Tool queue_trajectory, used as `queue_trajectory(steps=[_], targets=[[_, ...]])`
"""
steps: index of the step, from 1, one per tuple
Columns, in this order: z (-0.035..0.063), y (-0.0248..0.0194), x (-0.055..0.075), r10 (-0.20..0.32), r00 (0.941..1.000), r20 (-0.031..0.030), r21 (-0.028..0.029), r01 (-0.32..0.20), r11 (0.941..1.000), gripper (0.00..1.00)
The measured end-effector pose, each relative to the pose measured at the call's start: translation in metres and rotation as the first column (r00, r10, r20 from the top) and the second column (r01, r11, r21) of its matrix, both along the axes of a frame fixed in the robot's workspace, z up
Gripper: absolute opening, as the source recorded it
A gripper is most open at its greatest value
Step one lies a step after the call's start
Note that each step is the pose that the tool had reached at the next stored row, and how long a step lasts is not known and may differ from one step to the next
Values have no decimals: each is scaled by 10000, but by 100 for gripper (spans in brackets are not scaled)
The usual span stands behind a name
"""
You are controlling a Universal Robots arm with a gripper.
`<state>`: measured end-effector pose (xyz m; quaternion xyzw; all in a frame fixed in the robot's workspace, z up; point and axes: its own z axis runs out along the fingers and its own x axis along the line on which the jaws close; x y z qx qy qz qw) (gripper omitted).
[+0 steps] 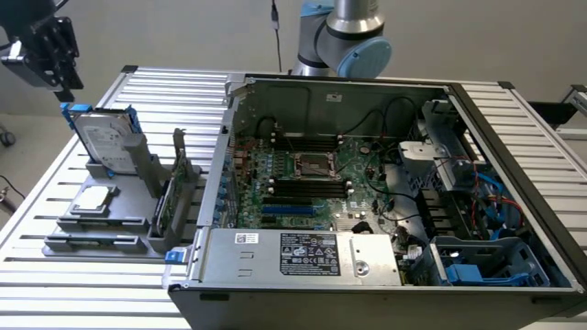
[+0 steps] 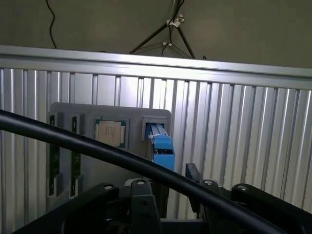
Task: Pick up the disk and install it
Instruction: 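Pick up the disk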
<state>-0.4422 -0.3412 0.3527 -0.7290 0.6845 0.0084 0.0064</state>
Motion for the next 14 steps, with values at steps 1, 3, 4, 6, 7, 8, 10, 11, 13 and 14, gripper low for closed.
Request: queue_trajectory(steps=[1,3,4,6,7,8,10,11,13,14], targets=[[-19,0,0,22,10000,1,0,-22,10000,42],[-55,0,0,61,10000,0,-1,-61,10000,48],[-72,-1,0,79,10000,-1,-1,-79,10000,48],[-108,-1,1,114,9999,-1,0,-114,9999,48],[-126,-2,2,130,9999,-1,0,-130,9999,48],[-144,-5,4,141,9999,-4,0,-141,9999,48],[-177,-10,9,157,9999,-14,0,-157,9999,50],[-192,-13,13,159,9999,-21,0,-159,9999,50],[-224,-20,20,159,9999,-33,0,-159,9999,56],[-242,-23,24,160,9999,-38,0,-160,9999,56]])
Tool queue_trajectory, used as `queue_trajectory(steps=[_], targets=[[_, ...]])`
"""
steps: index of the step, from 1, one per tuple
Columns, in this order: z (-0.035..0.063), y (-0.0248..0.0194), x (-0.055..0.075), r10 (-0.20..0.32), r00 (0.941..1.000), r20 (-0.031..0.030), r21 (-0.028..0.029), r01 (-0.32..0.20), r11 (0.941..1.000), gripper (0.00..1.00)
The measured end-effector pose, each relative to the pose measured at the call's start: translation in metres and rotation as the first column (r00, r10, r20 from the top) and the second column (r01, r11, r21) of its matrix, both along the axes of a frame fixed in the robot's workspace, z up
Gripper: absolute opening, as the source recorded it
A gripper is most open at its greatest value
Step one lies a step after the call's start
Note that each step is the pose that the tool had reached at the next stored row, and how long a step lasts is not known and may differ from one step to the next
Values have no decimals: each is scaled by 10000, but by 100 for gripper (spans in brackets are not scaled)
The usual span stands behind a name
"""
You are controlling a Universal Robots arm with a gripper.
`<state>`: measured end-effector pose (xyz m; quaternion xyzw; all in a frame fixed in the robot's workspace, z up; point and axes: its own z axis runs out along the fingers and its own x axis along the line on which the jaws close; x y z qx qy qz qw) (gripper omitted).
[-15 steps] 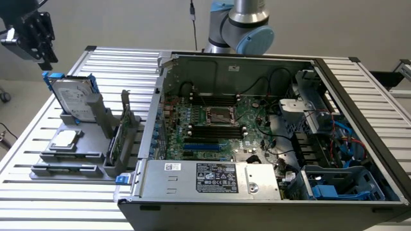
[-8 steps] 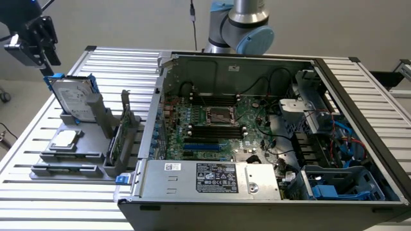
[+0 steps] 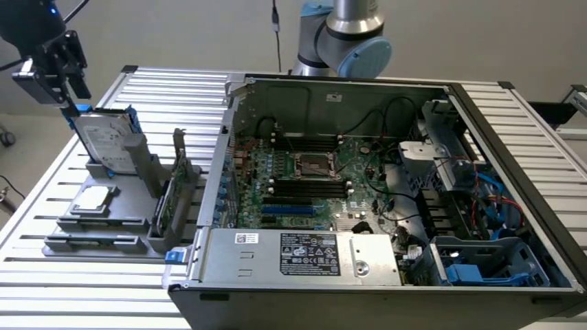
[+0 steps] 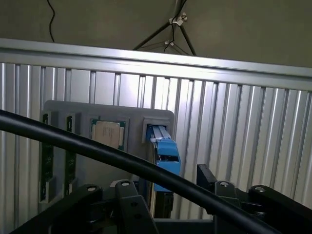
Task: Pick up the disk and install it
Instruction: 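Pick up the disk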
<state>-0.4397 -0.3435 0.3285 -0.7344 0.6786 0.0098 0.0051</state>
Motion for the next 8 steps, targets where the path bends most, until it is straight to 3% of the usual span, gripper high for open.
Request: queue_trajectory(steps=[8], targets=[[-146,-5,6,0,10000,-6,0,0,10000,56]])
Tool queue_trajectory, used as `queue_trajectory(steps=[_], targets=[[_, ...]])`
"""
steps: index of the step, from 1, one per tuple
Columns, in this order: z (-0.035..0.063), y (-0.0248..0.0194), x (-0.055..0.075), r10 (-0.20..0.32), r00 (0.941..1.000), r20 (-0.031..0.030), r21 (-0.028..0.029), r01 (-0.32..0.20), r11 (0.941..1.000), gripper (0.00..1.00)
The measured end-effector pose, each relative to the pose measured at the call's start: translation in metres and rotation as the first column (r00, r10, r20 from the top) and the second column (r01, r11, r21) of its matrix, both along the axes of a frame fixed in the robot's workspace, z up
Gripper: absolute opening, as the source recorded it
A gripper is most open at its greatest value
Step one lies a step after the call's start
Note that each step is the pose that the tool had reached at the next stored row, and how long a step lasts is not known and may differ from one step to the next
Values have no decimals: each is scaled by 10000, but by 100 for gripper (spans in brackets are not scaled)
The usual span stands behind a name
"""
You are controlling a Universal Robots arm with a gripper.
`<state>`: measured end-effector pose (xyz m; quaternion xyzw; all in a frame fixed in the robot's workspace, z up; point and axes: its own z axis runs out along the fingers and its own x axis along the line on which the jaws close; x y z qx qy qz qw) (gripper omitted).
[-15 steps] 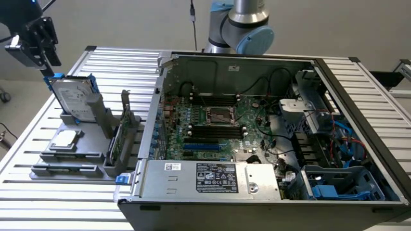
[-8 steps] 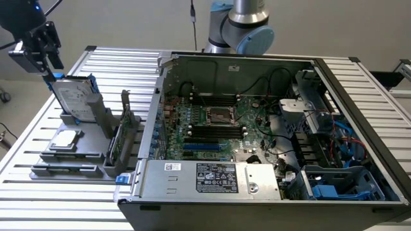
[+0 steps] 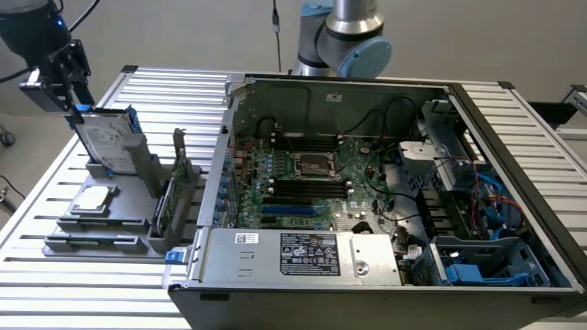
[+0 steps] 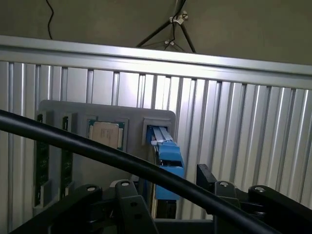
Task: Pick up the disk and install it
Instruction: 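Pick up the disk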
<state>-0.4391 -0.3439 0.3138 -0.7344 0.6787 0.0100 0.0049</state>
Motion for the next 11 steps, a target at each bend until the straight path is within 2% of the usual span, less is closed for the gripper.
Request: queue_trajectory(steps=[11], targets=[[-189,0,0,0,10000,-24,0,0,10000,56]])
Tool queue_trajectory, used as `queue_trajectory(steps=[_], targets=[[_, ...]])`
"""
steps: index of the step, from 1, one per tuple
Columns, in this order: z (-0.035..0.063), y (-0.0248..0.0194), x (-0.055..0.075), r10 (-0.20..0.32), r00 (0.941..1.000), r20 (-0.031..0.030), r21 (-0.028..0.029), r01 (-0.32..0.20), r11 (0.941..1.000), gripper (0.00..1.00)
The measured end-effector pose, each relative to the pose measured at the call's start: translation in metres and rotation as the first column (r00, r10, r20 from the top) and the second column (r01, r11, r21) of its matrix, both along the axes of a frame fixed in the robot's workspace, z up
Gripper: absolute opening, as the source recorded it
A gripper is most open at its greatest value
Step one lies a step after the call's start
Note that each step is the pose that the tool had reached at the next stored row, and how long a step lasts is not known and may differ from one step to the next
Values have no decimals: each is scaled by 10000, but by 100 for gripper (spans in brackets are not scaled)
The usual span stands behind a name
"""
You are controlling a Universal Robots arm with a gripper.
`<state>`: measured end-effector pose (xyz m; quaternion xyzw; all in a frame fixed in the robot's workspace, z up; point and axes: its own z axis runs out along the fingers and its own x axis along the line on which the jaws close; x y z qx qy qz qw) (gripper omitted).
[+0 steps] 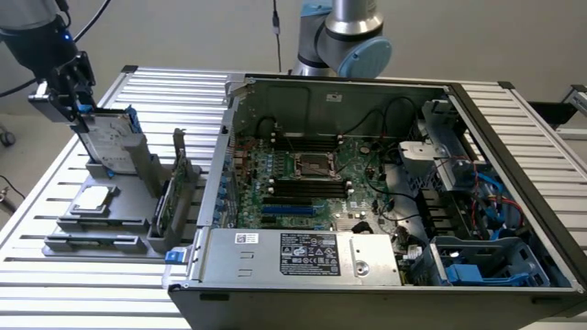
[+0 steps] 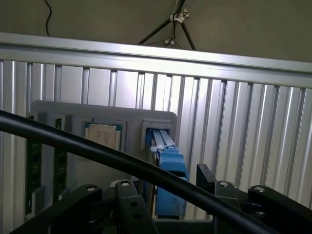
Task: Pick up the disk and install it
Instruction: 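Pick up the disk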
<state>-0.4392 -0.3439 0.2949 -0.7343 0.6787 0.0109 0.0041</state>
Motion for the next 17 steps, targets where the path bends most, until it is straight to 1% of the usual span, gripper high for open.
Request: queue_trajectory(steps=[9,17], targets=[[-50,-1,-1,0,10000,-30,-1,0,10000,56],[-65,0,-4,-9,10000,-33,0,9,10000,56]])
